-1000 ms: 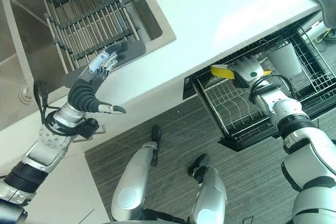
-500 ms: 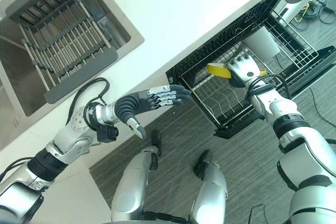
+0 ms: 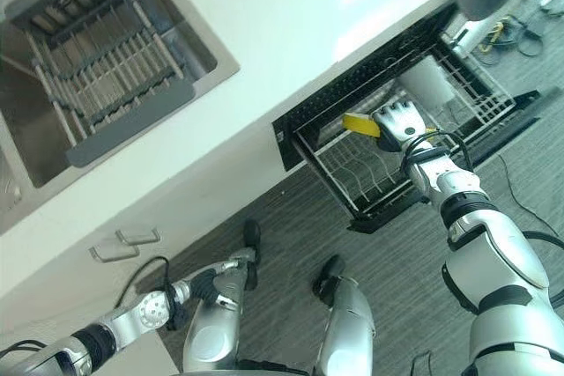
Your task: Place the dishes in the dishwasher.
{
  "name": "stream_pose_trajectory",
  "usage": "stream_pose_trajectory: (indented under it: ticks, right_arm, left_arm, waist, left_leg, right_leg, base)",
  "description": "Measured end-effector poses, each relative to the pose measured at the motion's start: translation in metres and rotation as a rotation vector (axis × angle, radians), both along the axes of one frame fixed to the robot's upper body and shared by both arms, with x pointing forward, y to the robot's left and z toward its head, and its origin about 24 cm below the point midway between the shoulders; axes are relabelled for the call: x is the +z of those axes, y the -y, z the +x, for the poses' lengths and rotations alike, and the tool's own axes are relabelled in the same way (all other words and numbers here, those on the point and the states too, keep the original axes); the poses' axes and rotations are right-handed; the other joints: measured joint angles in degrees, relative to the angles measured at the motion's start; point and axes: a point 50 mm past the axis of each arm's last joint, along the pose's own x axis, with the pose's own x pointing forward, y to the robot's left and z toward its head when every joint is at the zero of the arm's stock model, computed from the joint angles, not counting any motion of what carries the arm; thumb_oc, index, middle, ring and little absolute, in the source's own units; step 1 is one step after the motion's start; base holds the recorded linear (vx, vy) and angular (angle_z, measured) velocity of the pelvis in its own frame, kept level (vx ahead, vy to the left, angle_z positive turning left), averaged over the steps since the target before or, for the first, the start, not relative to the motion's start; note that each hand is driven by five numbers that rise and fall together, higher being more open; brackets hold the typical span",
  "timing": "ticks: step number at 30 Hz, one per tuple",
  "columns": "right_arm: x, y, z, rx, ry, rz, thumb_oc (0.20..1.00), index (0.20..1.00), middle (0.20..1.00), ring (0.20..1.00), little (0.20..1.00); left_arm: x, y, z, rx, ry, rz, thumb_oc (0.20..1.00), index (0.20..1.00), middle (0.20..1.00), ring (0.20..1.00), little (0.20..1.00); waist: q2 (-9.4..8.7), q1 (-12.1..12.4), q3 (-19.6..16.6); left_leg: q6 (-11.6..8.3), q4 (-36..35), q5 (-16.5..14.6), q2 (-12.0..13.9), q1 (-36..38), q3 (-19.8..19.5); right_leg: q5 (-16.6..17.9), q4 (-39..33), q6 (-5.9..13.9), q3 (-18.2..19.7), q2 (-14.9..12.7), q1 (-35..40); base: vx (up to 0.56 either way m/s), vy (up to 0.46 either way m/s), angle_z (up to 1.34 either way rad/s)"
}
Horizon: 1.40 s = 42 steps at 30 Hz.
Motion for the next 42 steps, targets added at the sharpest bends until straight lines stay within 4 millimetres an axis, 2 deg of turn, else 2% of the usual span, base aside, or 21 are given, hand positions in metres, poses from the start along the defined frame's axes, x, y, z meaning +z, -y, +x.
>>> stream_pose_trajectory:
  ticks: [3,4,5,7,13,15,16,17,25,27,28,30,35,42]
  right_arm:
    - [0.009,-0.02,0.007,0.056,0.025,-0.002,0.2,0.2,0.2,0.2,0.2]
    - [0.019,-0.028,0.011,0.079,0.048,-0.014,0.2,0.2,0.2,0.2,0.2]
    - [0.023,-0.03,0.012,0.081,0.057,-0.023,0.2,0.2,0.2,0.2,0.2]
    - [0.024,-0.03,0.012,0.083,0.059,-0.022,0.2,0.2,0.2,0.2,0.2]
    - [0.027,-0.03,0.013,0.057,0.089,-0.028,0.2,0.2,0.2,0.2,0.2]
    - [0.033,-0.029,0.012,0.054,0.167,-0.028,0.2,0.2,0.2,0.2,0.2]
    - [0.034,-0.029,0.012,0.054,0.169,-0.027,0.2,0.2,0.2,0.2,0.2]
    - [0.045,-0.03,0.012,0.043,0.259,-0.03,0.2,0.2,0.2,0.2,0.2]
    - [0.053,-0.017,0.009,-0.029,0.427,-0.086,0.2,0.2,0.2,0.2,0.2]
    - [0.059,-0.014,0.006,-0.037,0.517,-0.084,0.2,0.2,0.2,0.2,0.2]
    - [0.063,-0.012,0.005,-0.039,0.552,-0.07,0.2,0.2,0.2,0.2,0.2]
    - [0.07,-0.009,0.003,-0.053,0.6,-0.064,0.2,0.2,0.2,0.2,0.2]
    - [0.073,-0.002,0.002,-0.07,0.617,-0.054,0.2,0.2,0.2,0.2,0.2]
    - [0.076,0.002,0.001,-0.098,0.642,-0.004,0.2,0.2,0.2,0.2,0.2]
  left_arm:
    - [-0.008,-0.011,0.005,0.075,0.029,0.125,1.0,1.0,1.0,1.0,1.0]
    - [-0.01,-0.022,0.009,0.151,0.047,0.181,1.0,1.0,1.0,1.0,1.0]
    - [-0.011,-0.034,0.011,0.235,0.061,0.197,1.0,1.0,1.0,1.0,1.0]
    - [-0.01,-0.044,0.013,0.296,0.077,0.223,1.0,1.0,1.0,1.0,1.0]
    - [-0.001,-0.053,0.025,0.452,0.128,0.159,1.0,1.0,1.0,1.0,1.0]
    - [0.001,-0.059,0.027,0.494,0.139,0.141,1.0,1.0,1.0,1.0,1.0]
    - [0.001,-0.059,0.027,0.494,0.139,0.141,1.0,1.0,1.0,1.0,1.0]
    - [0.002,-0.057,0.028,0.49,0.152,0.125,1.0,1.0,1.0,1.0,1.0]
    - [0.01,-0.05,0.034,0.475,0.222,0.073,1.0,1.0,1.0,1.0,1.0]
    - [0.014,-0.046,0.036,0.469,0.26,0.054,1.0,1.0,1.0,1.0,1.0]
    - [0.016,-0.045,0.037,0.466,0.276,0.044,1.0,1.0,1.0,1.0,1.0]
    - [0.021,-0.041,0.04,0.461,0.322,0.024,1.0,1.0,1.0,1.0,1.0]
    - [0.041,-0.026,0.051,0.383,0.445,-0.029,1.0,1.0,1.0,1.0,1.0]
    - [0.049,-0.016,0.049,0.326,0.576,-0.063,1.0,1.0,1.0,1.0,1.0]
  waist:
    - [0.06,0.16,0.83]
    - [0.05,0.19,2.15]
    - [-0.12,0.24,2.62]
    - [-0.27,0.29,2.71]
    - [-0.9,0.23,3.26]
    - [-0.89,0.35,3.26]
    - [-0.89,0.35,3.26]
    - [-0.86,0.36,3.28]
    - [-0.17,1.05,3.69]
    - [0.11,0.97,3.8]
    - [0.14,0.99,3.79]
    - [0.13,0.99,3.79]
    - [0.26,0.79,3.83]
    - [0.53,1.06,3.87]
  left_leg:
    - [0.0,-0.88,0.36,-0.06,0.01,0.09]
    - [-0.17,-0.99,0.91,-0.02,0.04,0.1]
    - [-0.09,-0.71,0.81,0.19,-0.08,0.11]
    - [-0.05,-0.59,0.73,0.4,-0.31,0.06]
    - [-0.17,-0.48,0.63,0.58,-0.7,-0.21]
    - [-0.27,-0.09,0.46,0.53,-1.44,-0.37]
    - [-0.27,-0.04,0.46,0.53,-1.49,-0.38]
    - [-0.13,1.77,0.06,0.56,-3.82,-0.75]
    - [0.54,6.4,-1.07,0.82,-9.87,-1.43]
    - [0.81,8.6,-2.04,0.77,-10.94,-1.56]
    - [0.86,9.65,-2.49,0.8,-11.69,-1.65]
    - [1.25,11.7,-3.35,0.75,-13.46,-1.45]
    - [2.22,15.66,-4.59,0.58,-18.79,-1.3]
    - [2.58,17.14,-4.82,0.35,-21.95,-1.31]
  right_leg:
    - [0.59,-1.1,0.1,-0.06,0.21,0.11]
    - [0.8,-1.71,0.07,-0.09,0.51,0.34]
    - [0.77,-1.68,-0.02,-0.1,0.59,0.3]
    - [0.76,-1.66,-0.06,-0.27,0.88,0.31]
    - [0.52,-1.59,-0.37,-0.7,0.95,0.11]
    - [0.15,-0.81,-0.5,-0.57,0.72,-0.84]
    - [0.14,-0.81,-0.5,-0.57,0.71,-0.88]
    - [-0.53,0.92,-0.82,-0.54,0.19,-3.0]
    - [-1.85,5.24,-2.11,0.03,-0.75,-8.76]
    - [-2.31,6.82,-1.74,0.46,-1.28,-9.62]
    - [-2.89,7.49,-2.35,0.53,-1.45,-10.19]
    - [-3.19,9.04,-2.26,1.17,-2.03,-11.95]
    - [-3.11,11.49,-2.12,2.04,-2.83,-16.73]
    - [-2.82,12.31,-2.01,2.31,-3.63,-19.56]
  base:
    - [0.03,0.002,0.0]
    - [0.04,-0.006,-0.04]
    - [0.04,-0.023,-0.03]
    - [0.04,-0.042,-0.01]
    - [0.04,-0.011,0.0]
    - [0.04,0.014,0.01]
    - [0.02,0.011,0.06]
    - [0.02,0.004,0.06]
    - [0.01,-0.001,0.0]
    - [0.03,0.029,-0.01]
    - [0.0,0.0,0.0]
    - [-0.01,0.036,-0.04]
    - [-0.01,0.011,-0.02]
    - [-0.04,0.024,0.01]
